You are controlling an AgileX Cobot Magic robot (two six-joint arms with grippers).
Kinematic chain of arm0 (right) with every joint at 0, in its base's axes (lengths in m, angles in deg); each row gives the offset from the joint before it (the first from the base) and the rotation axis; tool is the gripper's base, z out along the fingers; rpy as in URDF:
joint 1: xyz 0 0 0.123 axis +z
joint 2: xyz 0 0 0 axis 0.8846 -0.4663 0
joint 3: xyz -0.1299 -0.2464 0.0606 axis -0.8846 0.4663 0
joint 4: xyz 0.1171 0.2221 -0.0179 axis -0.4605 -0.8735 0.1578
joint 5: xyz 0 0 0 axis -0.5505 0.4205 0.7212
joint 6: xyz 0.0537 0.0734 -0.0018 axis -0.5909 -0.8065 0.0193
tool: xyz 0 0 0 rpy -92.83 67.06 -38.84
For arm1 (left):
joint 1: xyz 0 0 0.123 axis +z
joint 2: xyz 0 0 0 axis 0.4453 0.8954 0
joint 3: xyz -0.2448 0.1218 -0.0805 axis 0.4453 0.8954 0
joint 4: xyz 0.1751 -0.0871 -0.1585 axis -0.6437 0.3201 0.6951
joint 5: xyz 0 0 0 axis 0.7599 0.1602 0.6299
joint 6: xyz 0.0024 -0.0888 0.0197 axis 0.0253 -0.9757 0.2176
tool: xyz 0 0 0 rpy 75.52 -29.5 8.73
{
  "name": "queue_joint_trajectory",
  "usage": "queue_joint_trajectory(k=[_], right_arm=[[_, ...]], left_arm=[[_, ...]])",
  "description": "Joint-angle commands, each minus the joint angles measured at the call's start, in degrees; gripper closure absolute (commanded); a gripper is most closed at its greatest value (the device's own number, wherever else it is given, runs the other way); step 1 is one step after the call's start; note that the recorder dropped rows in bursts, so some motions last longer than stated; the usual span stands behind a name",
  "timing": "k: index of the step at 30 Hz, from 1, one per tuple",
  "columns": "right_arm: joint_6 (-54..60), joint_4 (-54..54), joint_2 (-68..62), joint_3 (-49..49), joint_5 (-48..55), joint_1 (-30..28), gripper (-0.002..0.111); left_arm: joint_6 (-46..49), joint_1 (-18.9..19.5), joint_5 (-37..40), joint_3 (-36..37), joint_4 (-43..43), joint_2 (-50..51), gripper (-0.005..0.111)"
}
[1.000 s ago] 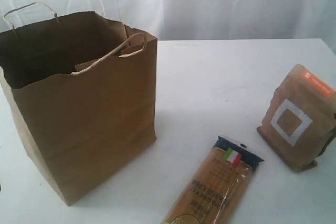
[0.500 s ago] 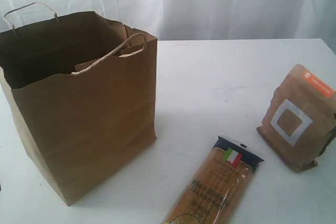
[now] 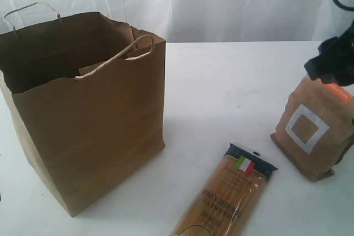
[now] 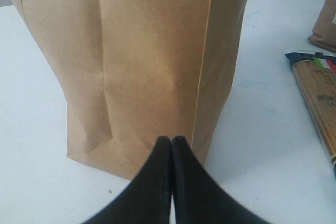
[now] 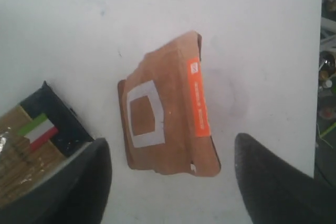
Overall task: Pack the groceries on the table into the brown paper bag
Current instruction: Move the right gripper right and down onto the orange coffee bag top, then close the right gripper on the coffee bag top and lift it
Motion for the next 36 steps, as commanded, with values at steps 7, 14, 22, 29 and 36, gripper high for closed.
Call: queue_joint_trajectory(k=[7, 14, 22, 29, 36], right_arm=[[2.93, -1.06, 0.35, 7.11, -7.22, -7.76, 0.046], [2.96, -3.67, -3.5, 8.23, -12.86, -8.97, 0.046], [4.21, -5.47, -11.62, 8.23, -16.98, -11.83, 0.046], [4.51, -7.31, -17.61, 8.23, -18.16, -13.15, 0.049], [8.42, -12.14, -20.27, 8.23, -18.28, -13.15, 0.091]], left_arm=[[-0.31, 0.11, -0.22, 0.17, 0.06, -0.3, 0.106], [-0.31, 0.11, -0.22, 0.17, 0.06, -0.3, 0.106], [-0.31, 0.11, -0.22, 0.17, 0.06, -0.3, 0.106], [-0.31, 0.11, -0.22, 0.17, 0.06, -0.3, 0.106], [-0.31, 0.11, -0.22, 0.17, 0.06, -0.3, 0.106]])
